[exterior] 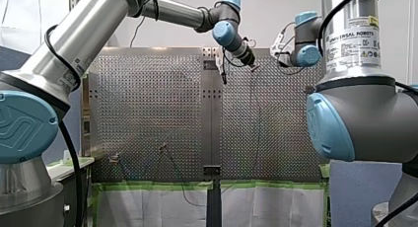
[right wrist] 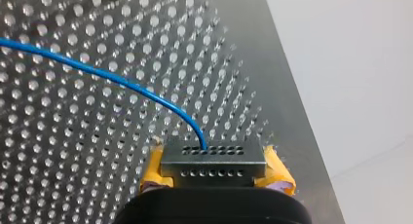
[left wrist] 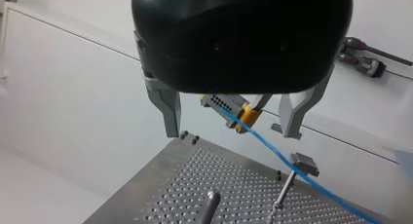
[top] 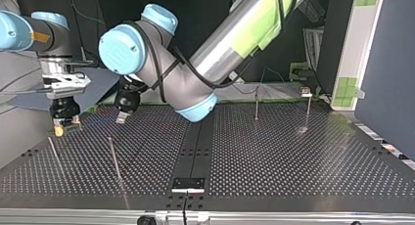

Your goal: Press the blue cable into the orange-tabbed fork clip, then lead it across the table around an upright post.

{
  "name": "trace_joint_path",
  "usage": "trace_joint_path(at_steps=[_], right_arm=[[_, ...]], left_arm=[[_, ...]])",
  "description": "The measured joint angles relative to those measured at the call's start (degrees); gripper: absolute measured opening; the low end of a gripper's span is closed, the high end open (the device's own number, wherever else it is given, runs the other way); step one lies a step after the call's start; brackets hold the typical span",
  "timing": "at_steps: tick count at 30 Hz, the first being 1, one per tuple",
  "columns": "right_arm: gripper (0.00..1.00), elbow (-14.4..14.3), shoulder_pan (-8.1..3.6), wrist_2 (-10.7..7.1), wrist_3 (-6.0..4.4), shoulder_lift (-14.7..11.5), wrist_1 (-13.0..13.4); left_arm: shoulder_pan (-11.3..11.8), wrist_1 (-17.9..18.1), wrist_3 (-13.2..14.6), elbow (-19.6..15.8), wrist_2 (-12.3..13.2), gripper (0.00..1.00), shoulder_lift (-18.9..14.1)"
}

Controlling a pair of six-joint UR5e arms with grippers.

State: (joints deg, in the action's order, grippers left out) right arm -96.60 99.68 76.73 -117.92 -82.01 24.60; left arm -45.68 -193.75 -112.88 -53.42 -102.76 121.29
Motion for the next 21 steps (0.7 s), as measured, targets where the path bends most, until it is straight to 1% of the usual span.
trace_joint_path(at_steps=[4,7,12,18,21], right_arm=[[0.0,0.0,0.22,-0.43,-0.03,-0.3,0.0],[0.0,0.0,0.32,-0.72,-0.1,-0.6,0.0],[0.0,0.0,0.52,-1.91,-0.13,-1.1,0.0],[0.0,0.0,0.9,-2.25,-0.13,-1.9,0.1],[0.0,0.0,1.03,-2.45,-0.14,-2.3,0.1]], left_arm=[[0.3,0.2,-0.8,0.0,0.3,0.99,0.0],[0.5,0.3,-1.8,0.0,1.2,0.99,0.1],[0.9,0.5,-4.1,0.0,4.1,0.99,0.1],[1.7,0.6,-4.9,0.0,7.5,0.99,0.1],[2.0,0.3,-4.9,0.0,8.5,0.99,0.6]])
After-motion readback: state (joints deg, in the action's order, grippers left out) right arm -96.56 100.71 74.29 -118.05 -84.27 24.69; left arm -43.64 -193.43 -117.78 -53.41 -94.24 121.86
